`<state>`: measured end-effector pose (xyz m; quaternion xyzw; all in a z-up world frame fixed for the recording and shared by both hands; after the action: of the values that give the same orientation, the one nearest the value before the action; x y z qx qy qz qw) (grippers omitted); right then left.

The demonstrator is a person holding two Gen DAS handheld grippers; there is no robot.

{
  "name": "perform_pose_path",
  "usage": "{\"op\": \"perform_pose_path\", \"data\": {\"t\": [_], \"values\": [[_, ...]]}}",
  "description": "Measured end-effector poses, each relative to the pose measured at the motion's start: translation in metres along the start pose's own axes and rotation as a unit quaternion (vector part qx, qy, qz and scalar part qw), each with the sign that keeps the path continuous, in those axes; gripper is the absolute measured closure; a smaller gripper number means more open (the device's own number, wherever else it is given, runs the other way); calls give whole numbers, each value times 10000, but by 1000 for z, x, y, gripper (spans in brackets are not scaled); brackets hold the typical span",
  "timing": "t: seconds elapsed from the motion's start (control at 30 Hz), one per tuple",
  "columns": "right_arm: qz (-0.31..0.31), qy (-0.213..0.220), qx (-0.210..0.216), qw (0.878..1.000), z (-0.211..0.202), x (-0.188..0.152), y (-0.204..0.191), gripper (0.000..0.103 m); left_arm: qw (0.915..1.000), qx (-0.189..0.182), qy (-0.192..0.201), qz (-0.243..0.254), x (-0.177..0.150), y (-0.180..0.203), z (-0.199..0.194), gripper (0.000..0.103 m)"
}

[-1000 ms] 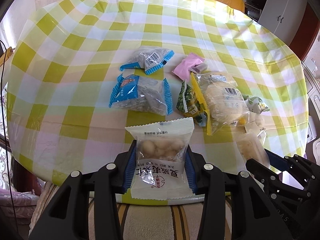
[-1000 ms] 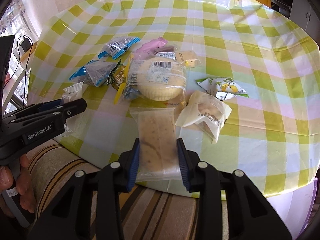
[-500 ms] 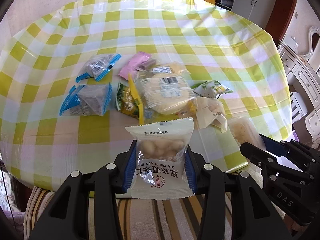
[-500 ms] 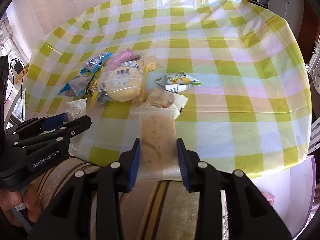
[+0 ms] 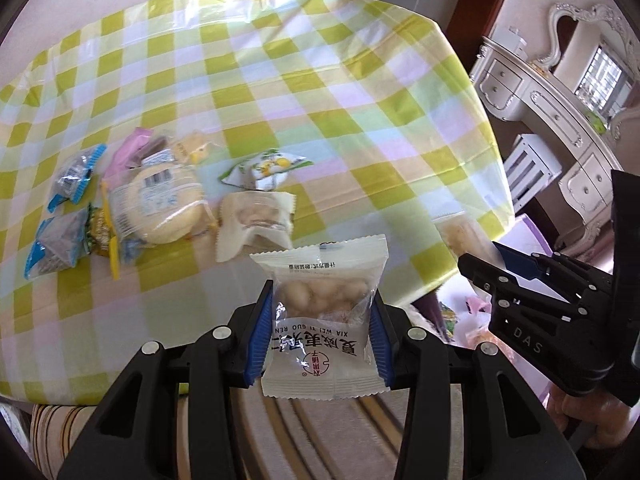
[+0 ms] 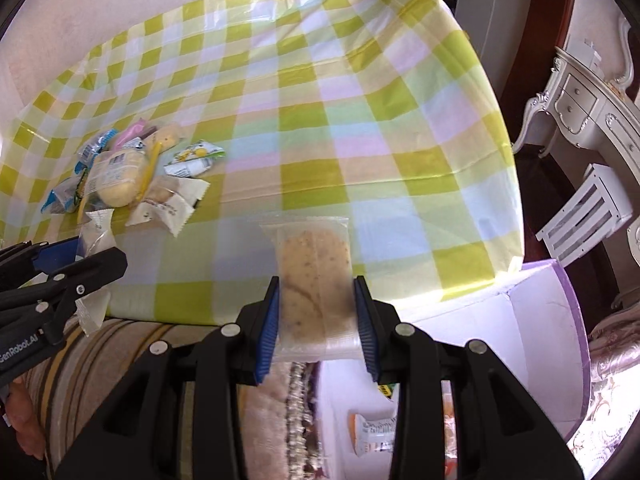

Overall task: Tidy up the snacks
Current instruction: 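Carry both packets to the white box and open both grippers over it, then return both grippers to the table above the remaining snacks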

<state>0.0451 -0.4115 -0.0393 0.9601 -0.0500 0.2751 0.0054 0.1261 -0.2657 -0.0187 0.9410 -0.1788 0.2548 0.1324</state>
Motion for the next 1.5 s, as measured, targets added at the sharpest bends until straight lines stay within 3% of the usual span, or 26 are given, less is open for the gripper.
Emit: {"op": "perform_pose_path", "data": {"t": [0.23, 0.43, 0.73, 0.8, 0.9, 0.97, 1.03, 1.2, 1.37, 1.5], "values": [[435, -143, -379, 9982, 2, -20, 57, 67, 9963, -629, -337, 477, -3, 62, 17, 61], [757, -262, -594, 9950, 7, -35, 92, 67, 9881, -1006, -756, 882, -14, 108, 37, 61], [1090, -412, -824, 9898, 10, -52, 126, 66, 9755, -1488, -1154, 1141, -23, 143, 56, 59], [1141, -452, -840, 9889, 12, -54, 129, 65, 9737, -1565, -1220, 1116, -24, 144, 59, 49], [1202, -474, -894, 9876, 13, -54, 130, 44, 9744, -1603, -1184, 1044, -22, 142, 57, 29], [1182, -463, -919, 9876, 12, -52, 128, 34, 9748, -1616, -1152, 1017, -21, 140, 56, 24], [1151, -472, -951, 9877, 12, -50, 126, 25, 9757, -1595, -1122, 996, -21, 139, 54, 19], [1251, -534, -881, 9868, 13, -46, 120, 25, 9819, -1368, -878, 975, -14, 130, 45, 14], [1268, -496, -843, 9871, 11, -35, 107, 24, 9935, -566, -443, 882, 1, 99, 33, 14], [1127, -312, -1034, 9877, 5, -19, 88, 22, 9967, 196, 56, 789, 16, 65, 18, 11]]}}
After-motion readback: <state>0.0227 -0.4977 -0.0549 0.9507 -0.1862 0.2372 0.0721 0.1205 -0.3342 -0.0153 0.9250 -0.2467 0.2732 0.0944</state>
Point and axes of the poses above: each gripper's, at about its wrist camera, not at the fingertips, and z roughly the way its jaws point, y to its right, x to its top, the point moved 5 cm from there along z, roughly the way its jaws point, and after that the axes turned 1 degree about z, right-handed, at the moved point
